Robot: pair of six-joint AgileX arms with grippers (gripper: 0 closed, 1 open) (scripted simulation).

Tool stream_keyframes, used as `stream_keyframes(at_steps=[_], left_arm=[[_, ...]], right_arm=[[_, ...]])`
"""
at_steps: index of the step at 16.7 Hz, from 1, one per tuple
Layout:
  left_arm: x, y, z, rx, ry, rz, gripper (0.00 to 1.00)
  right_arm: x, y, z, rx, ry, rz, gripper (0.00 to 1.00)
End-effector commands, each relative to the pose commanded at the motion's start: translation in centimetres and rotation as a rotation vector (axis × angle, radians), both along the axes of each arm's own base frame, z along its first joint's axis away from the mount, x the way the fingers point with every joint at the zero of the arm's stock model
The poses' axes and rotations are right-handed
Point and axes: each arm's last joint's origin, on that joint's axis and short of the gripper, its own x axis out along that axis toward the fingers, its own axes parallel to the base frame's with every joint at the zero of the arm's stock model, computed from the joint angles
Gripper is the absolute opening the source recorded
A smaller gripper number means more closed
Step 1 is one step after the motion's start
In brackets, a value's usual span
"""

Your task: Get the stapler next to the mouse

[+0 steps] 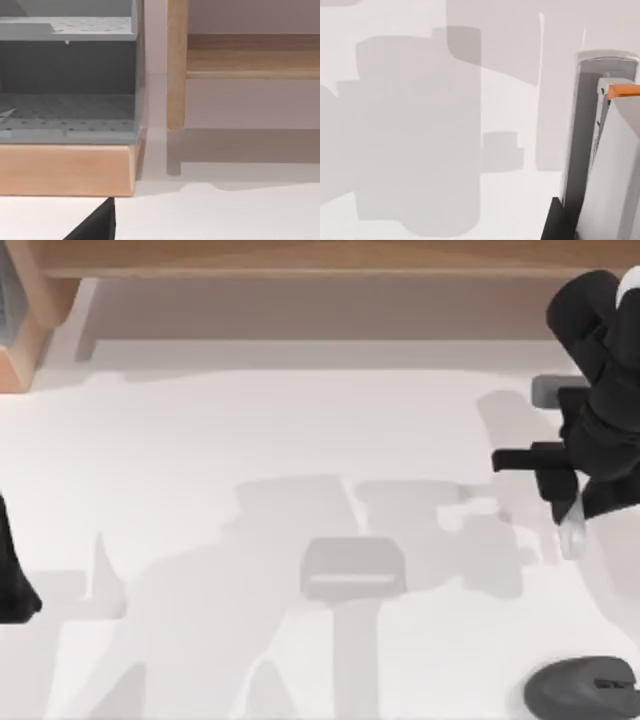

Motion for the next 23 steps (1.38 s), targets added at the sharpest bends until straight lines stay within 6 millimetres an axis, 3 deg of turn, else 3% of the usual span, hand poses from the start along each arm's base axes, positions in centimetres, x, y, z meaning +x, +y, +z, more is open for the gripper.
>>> stream_keyframes(at_steps=[7, 18, 23], left_arm=[[0.0, 0.0, 0.0, 0.0, 0.0, 0.0, 1.0], [0.0, 0.0, 0.0, 0.0, 0.0, 0.0, 1.0], [0.0, 0.0, 0.0, 0.0, 0.0, 0.0, 1.0]], right_arm=[[0.1, 0.1, 0.1, 0.003, -0.008, -0.005, 0.0], [1.4, -2.3, 0.8, -0.02, -0.14, -0.14, 0.0], [1.6, -2.0, 1.0, -0.003, -0.169, -0.13, 0.0]])
